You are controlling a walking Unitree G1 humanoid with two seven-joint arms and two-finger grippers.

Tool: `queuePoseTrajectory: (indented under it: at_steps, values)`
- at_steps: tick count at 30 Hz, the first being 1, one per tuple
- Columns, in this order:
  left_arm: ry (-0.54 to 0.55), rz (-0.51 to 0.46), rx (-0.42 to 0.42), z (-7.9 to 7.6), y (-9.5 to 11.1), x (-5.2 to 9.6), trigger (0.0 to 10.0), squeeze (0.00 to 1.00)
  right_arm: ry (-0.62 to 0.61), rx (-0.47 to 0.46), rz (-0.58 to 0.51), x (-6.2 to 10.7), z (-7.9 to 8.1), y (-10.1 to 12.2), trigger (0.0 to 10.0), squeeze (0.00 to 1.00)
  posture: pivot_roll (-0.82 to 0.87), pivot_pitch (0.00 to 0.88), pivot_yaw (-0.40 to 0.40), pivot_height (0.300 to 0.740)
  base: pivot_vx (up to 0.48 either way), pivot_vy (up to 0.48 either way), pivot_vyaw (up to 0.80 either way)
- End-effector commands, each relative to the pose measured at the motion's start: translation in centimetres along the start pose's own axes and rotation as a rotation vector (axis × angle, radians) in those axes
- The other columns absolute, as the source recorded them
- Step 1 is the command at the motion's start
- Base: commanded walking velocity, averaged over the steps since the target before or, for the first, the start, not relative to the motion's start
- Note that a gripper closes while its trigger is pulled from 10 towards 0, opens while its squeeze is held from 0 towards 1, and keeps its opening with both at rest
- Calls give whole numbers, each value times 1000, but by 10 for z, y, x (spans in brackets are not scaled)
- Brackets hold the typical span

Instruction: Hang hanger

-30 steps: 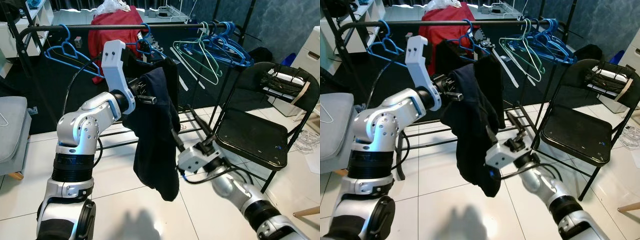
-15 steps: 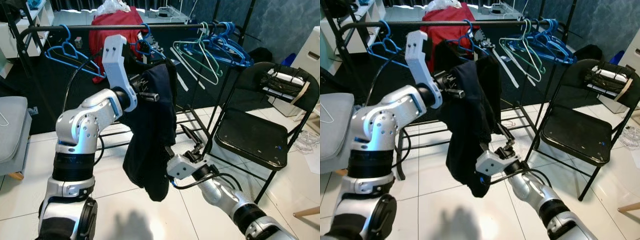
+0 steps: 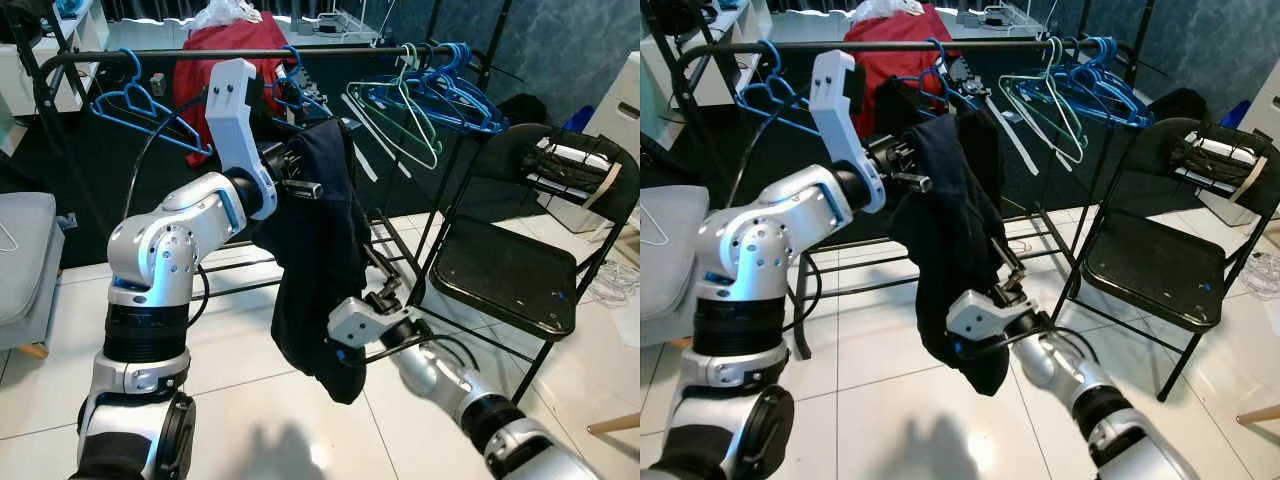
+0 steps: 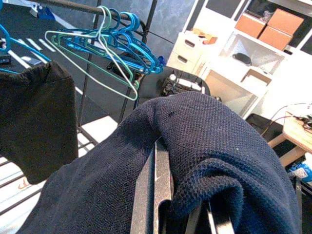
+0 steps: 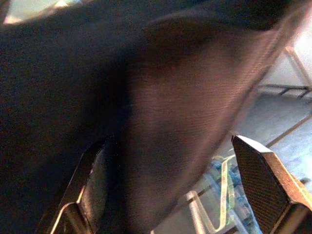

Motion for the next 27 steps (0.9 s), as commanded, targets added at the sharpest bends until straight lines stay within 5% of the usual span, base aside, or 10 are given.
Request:
queuePoseTrajectory:
  at_steps: [1, 3, 26, 27]
  values:
    - [-31, -28, 6, -9, 7, 1, 10000, 0, -35, -3, -17, -3, -8, 3, 10000, 0, -100, 86, -36, 740, 0, 0, 0]
    - [-26, -15, 3, -8, 2, 1, 10000, 0, -80, 11, -47, -4, -23, 5, 10000, 0, -103, 89, -35, 740, 0, 0, 0]
    - [-10, 11, -7, -4, -4, 4, 10000, 0, -137, 33, 6, -3, -51, -13, 9686, 0, -100, 90, -34, 740, 0, 0, 0]
    - [-9, 14, -9, -3, -5, 4, 10000, 0, -144, 35, 7, -3, -54, -15, 4824, 0, -99, 89, -31, 740, 0, 0, 0]
Point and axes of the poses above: a point about 5 cm out from each wrist's last joint towards the gripper, its own x axis pointing back from the gripper into the wrist, its own y axis along the axis of the wrist's last joint, z = x × y, the point moved 6 cm from there along -x, pointing out of the wrist towards the gripper, and after that the axes turned 7 degrees about x, right-handed, at the moved point
